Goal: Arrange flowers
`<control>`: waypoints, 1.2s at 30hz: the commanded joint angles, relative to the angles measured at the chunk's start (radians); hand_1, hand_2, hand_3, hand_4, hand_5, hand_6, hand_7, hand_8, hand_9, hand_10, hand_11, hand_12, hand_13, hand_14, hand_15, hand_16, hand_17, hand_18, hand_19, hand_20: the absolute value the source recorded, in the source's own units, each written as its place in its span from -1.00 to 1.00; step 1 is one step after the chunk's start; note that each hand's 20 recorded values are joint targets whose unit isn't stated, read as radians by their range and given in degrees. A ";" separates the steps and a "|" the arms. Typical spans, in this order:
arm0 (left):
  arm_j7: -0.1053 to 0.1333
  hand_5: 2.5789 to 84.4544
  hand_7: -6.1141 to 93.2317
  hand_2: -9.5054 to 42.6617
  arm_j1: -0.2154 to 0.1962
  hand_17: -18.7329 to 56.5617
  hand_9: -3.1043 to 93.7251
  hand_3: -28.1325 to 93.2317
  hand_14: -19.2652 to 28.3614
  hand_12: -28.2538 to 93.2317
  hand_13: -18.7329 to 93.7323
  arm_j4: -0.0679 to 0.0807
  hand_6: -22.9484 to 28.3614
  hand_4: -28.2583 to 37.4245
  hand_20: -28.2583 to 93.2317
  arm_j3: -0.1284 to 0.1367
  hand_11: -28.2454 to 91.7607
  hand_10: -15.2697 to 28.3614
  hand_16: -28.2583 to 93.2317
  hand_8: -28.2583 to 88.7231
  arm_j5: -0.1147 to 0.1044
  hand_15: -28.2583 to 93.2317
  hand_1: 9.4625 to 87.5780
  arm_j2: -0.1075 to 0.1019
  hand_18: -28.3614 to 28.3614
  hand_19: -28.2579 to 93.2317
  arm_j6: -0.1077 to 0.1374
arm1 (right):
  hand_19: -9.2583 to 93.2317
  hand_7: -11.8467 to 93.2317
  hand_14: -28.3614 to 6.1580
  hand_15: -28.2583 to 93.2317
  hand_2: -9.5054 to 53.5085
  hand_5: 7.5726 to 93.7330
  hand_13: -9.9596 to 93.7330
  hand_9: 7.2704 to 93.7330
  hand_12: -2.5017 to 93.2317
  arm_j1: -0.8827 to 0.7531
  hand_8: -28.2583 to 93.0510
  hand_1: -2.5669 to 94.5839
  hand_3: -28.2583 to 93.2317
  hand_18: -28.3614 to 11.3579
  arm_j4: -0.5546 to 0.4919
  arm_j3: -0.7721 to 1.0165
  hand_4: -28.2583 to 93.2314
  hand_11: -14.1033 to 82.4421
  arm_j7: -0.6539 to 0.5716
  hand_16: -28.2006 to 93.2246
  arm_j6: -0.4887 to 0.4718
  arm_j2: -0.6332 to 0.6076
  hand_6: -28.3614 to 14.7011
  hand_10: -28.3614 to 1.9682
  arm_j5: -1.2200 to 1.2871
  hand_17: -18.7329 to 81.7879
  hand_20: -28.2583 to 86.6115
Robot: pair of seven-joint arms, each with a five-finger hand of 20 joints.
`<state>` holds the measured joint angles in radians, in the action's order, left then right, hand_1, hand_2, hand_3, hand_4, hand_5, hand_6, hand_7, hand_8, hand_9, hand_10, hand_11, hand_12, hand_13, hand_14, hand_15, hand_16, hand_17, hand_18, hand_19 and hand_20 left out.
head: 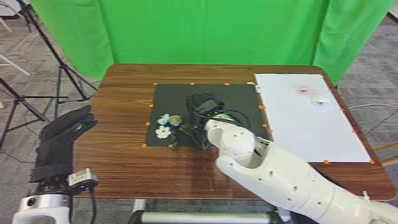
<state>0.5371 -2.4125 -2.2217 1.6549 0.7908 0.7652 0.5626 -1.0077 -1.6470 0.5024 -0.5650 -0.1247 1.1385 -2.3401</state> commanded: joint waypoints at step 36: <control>0.003 -0.08 -0.47 -0.52 -0.027 -0.85 -0.29 0.79 0.81 -0.37 -0.33 -0.015 0.31 -0.69 -0.33 -0.003 0.16 0.57 -0.81 -0.72 -0.008 0.55 -0.55 -0.010 0.65 0.31 0.029 | 0.73 -0.38 -0.17 0.76 -0.71 0.16 0.41 0.26 -0.56 0.065 -0.75 -0.38 0.81 -0.84 -0.094 0.211 -0.94 -0.02 -0.118 -0.24 -0.051 -0.308 -0.01 -0.44 0.257 -0.27 -0.32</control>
<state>0.5514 -2.4367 -2.2281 1.6545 0.7764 0.7553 0.5858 -0.9819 -1.7777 0.6718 -0.5959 -0.1384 0.9583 -2.1370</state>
